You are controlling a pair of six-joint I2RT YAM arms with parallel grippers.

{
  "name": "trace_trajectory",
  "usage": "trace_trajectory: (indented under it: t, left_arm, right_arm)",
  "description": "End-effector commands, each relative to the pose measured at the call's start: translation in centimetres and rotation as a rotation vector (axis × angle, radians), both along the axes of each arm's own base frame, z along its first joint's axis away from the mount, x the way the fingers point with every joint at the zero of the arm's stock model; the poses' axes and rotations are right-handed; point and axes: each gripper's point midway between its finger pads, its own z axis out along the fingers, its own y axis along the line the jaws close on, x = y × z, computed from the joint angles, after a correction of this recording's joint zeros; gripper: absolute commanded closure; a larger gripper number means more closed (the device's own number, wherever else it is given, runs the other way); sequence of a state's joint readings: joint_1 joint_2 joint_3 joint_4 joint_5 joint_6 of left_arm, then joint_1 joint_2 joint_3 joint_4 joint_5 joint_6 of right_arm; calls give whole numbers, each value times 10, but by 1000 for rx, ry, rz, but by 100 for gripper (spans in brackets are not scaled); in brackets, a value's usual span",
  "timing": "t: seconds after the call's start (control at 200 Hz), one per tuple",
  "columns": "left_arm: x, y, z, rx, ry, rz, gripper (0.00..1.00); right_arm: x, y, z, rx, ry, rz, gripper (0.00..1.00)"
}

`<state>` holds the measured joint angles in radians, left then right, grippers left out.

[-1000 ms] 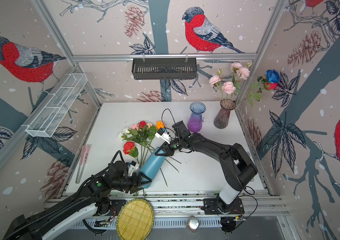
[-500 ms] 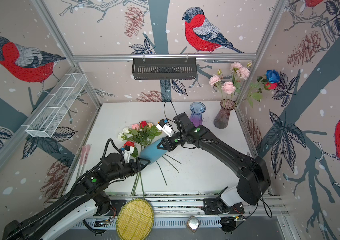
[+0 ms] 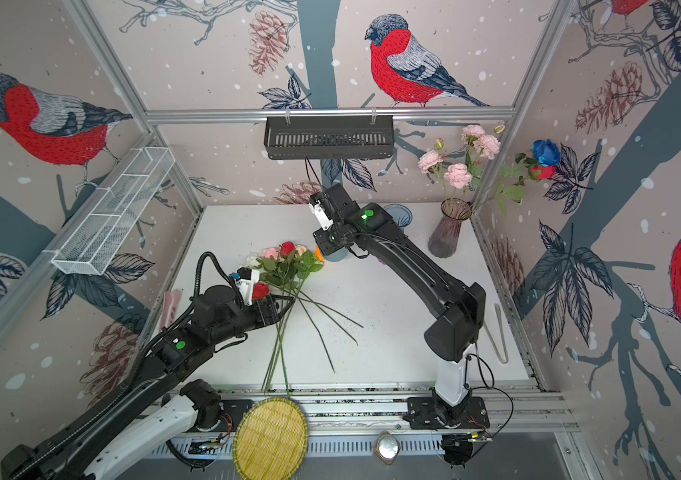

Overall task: Arrange the flowers into the vase
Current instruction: 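Carry the teal vase away with the right gripper while the left gripper releases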

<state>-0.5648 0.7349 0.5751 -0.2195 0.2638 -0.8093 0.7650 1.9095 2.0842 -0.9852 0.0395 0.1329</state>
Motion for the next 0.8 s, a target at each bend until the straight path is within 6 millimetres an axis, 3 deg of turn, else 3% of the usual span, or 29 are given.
trace_trajectory:
  t: [0.0, 0.255, 0.42, 0.791]
  left_arm:
    - [5, -4, 11, -5, -66, -41, 22]
    - [5, -8, 6, -14, -64, -74, 22]
    - [2, -10, 6, -43, -69, -87, 22]
    - [-4, -12, -4, -45, -50, -120, 22]
  right_arm:
    - [31, -9, 8, -110, -122, -81, 100]
    - [55, 4, -14, -125, -104, -88, 100]
    - [60, 13, -24, -75, -53, -54, 100]
    - [79, 11, -43, -35, 0, -49, 99]
